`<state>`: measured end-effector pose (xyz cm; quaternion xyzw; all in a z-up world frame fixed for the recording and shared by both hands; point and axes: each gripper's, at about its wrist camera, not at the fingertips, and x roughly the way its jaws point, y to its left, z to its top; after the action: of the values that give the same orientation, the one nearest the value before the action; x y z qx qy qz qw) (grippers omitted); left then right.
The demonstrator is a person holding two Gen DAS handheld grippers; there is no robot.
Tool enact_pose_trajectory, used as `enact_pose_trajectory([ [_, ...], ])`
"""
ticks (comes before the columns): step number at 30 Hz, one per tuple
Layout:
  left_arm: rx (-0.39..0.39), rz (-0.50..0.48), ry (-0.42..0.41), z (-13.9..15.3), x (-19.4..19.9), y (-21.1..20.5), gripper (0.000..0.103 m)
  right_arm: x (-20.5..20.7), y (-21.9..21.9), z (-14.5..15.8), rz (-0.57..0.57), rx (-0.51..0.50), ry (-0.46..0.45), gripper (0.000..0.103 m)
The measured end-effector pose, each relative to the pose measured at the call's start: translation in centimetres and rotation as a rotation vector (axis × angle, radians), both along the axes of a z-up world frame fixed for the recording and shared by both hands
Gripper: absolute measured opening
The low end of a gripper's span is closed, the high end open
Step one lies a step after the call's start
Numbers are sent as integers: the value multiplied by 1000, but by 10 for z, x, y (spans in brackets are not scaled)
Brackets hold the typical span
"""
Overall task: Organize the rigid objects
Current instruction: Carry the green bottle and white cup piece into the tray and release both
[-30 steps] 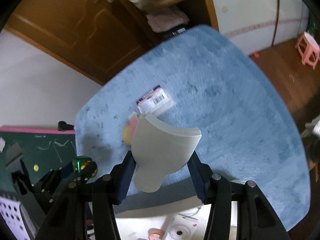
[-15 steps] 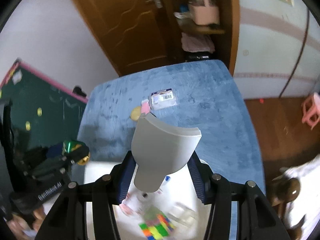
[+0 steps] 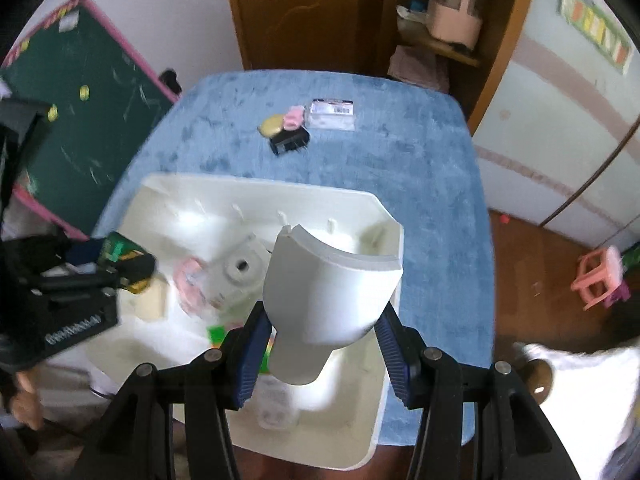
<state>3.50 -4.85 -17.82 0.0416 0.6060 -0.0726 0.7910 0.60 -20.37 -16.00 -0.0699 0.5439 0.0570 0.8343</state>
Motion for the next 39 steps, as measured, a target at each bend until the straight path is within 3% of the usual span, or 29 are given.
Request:
enact_pose_trajectory([
  [7, 25, 12, 28, -22, -17, -2, 47, -16, 12, -20, 74, -58, 41, 53],
  [18, 63, 18, 50, -52, -18, 3, 47, -17, 25, -51, 89, -142, 110, 53],
  [39, 98, -25, 34, -62, 9, -4, 48, 4, 25, -76, 23, -182, 180, 54],
])
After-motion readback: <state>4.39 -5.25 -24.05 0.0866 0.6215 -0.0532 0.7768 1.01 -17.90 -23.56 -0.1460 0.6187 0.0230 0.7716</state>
